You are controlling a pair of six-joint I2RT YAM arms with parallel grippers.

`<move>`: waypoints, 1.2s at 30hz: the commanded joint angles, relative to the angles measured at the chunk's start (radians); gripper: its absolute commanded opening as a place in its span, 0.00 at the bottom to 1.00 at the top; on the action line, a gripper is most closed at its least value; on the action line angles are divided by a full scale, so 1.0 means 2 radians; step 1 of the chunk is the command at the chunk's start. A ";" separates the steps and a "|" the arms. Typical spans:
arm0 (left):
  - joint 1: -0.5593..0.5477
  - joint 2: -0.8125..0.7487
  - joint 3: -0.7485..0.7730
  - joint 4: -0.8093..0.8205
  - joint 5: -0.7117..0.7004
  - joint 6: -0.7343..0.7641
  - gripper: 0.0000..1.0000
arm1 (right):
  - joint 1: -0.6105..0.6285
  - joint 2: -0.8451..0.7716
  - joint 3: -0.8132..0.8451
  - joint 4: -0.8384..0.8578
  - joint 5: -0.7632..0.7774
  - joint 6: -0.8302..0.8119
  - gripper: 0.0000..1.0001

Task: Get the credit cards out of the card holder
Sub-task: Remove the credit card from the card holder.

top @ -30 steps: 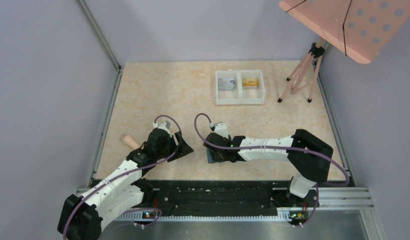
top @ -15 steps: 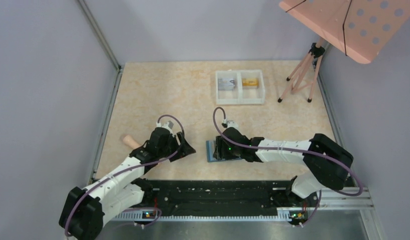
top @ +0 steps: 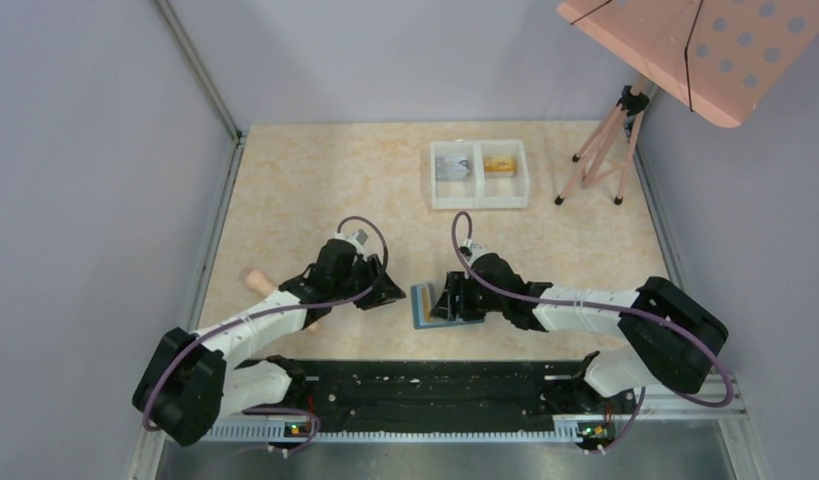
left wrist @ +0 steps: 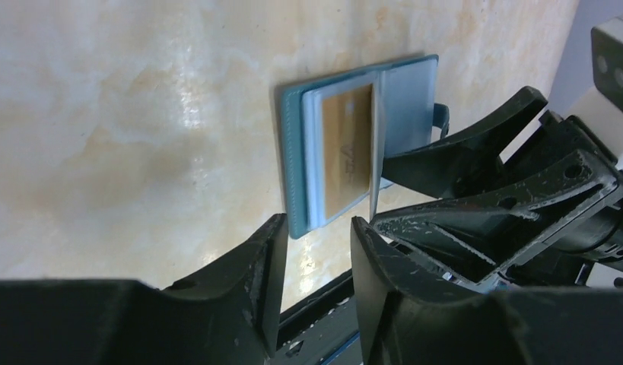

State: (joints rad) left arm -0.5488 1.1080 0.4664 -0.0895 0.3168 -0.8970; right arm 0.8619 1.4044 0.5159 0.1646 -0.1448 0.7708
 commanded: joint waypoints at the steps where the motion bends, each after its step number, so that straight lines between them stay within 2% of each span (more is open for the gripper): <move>1: -0.007 0.043 0.044 0.048 0.008 0.003 0.36 | -0.026 -0.026 -0.023 0.053 -0.060 0.003 0.41; 7: -0.018 0.120 0.086 0.075 0.022 0.005 0.18 | -0.043 -0.025 -0.041 0.084 -0.091 0.006 0.41; 11: -0.038 0.163 0.119 0.077 0.027 0.010 0.14 | -0.046 -0.025 -0.046 0.102 -0.102 0.014 0.41; 22: -0.061 0.217 0.144 0.082 0.039 0.008 0.10 | -0.051 -0.035 -0.053 0.107 -0.109 0.019 0.42; 36: -0.083 0.241 0.157 0.126 0.074 -0.022 0.10 | -0.052 -0.056 -0.032 0.056 -0.090 0.006 0.60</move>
State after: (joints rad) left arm -0.6968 1.5803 0.7433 0.1055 0.4187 -0.9215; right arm 0.7689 1.3293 0.4065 0.2447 -0.3321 0.8043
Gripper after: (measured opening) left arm 0.099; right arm 0.586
